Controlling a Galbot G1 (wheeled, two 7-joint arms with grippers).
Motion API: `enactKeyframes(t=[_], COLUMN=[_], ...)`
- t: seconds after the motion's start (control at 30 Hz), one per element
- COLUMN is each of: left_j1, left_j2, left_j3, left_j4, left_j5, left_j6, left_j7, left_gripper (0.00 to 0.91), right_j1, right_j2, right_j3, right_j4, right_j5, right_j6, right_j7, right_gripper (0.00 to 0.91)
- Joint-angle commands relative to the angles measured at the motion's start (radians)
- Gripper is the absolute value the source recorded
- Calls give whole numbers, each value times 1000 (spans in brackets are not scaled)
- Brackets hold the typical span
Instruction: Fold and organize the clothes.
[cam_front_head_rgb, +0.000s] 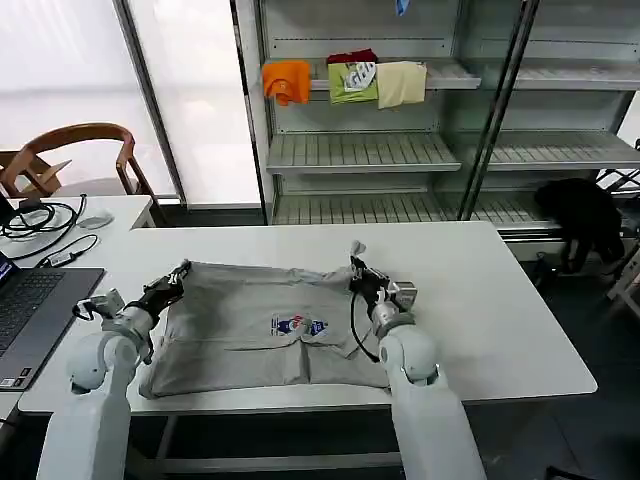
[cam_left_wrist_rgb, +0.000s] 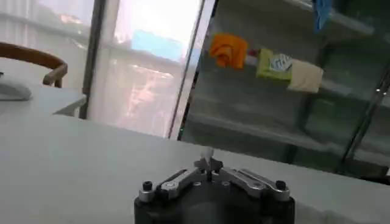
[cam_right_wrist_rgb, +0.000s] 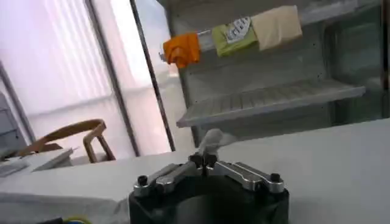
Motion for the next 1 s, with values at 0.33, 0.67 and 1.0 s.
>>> enactKeyframes(t=[0.33,0.67,1.0], left_j1=[201,288,335], left_j2=[29,43,30], left_j3=[-77,-93,-98], left_j4=[-97,-103,-137], left_j5=[-97,-37,121], left_j6=[-24,-49,-68], left_j7=[82,147,122], left_gripper=[10,10,907], right_j1=[-271,-357,-414], right_j2=[-122,-159,-157], right_j3=[79,81,81], right_j4=[287,324,295], right_j5=[87,59,-56], right_j6=[-40,-45,-35], right_j7=[-12,-51,-18], right_gripper=[0,0,907])
